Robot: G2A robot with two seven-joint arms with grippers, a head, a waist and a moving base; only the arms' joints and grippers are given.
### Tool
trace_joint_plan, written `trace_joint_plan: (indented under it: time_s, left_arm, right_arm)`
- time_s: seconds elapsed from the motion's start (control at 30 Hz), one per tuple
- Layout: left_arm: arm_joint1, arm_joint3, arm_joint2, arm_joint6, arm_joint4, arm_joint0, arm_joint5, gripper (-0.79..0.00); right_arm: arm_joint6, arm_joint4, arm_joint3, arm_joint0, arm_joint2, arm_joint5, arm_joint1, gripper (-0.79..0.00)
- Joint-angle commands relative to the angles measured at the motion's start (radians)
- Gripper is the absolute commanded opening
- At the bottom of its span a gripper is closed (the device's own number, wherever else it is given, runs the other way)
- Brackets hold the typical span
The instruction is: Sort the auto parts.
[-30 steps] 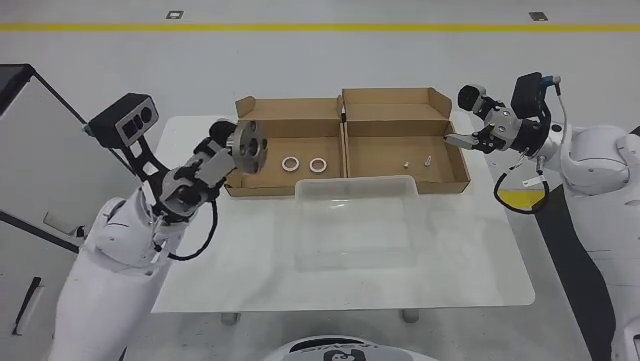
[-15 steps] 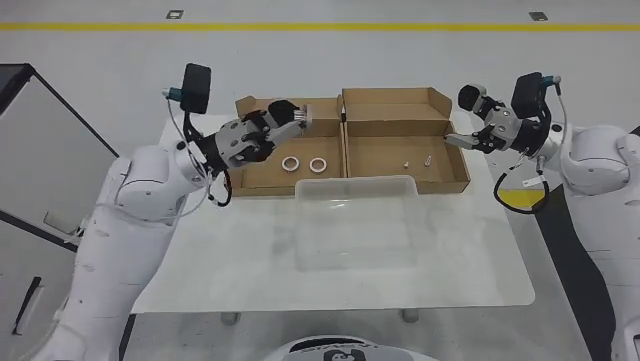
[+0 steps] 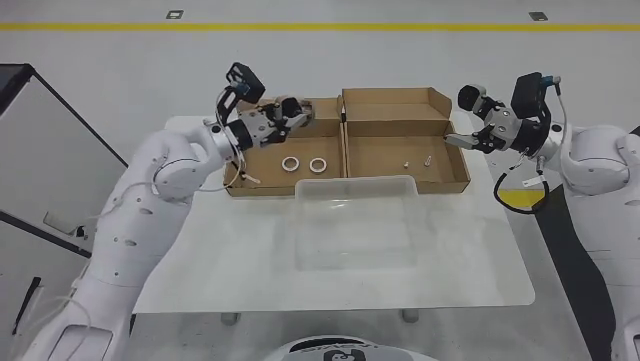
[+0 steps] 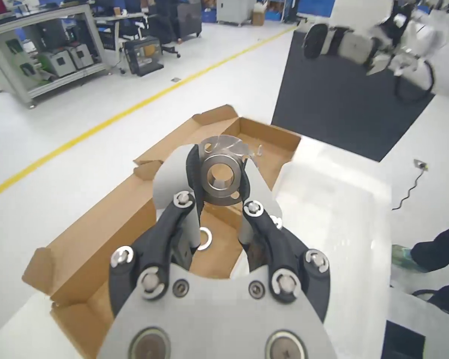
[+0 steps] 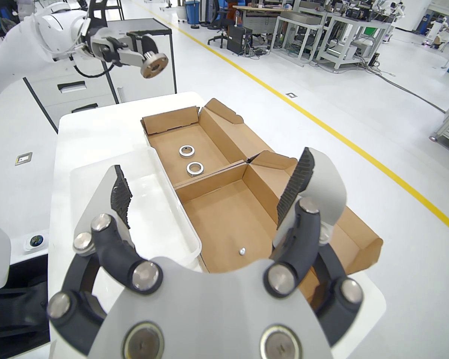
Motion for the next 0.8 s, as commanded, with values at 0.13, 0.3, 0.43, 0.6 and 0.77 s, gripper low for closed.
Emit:
trace_joint_plan:
  time_s: [0.13,0.3,0.43,0.6,0.77]
  left_arm:
    - [-0.003,0.054,0.037,0.001,0.155,-0.021,0.046,-0.785]
    - [-0.01,0.116,0.085,-0.016,0.265,-0.058,0.051,-0.785]
    - [-0.015,0.165,0.119,-0.019,0.34,-0.089,0.053,-0.785]
    - [-0.025,0.23,0.156,-0.019,0.391,-0.131,0.041,-0.785]
    - [-0.033,0.283,0.186,-0.05,0.424,-0.169,0.021,-0.785]
  right_arm:
    - [0.0,0.0,0.0,0.0,0.0,0.0,0.0,0.0]
    - [0.0,0.0,0.0,0.0,0.0,0.0,0.0,0.0]
    - [0.0,0.0,0.0,0.0,0.0,0.0,0.0,0.0]
    - [0.0,0.0,0.0,0.0,0.0,0.0,0.0,0.0]
    - [0.0,0.0,0.0,0.0,0.0,0.0,0.0,0.0]
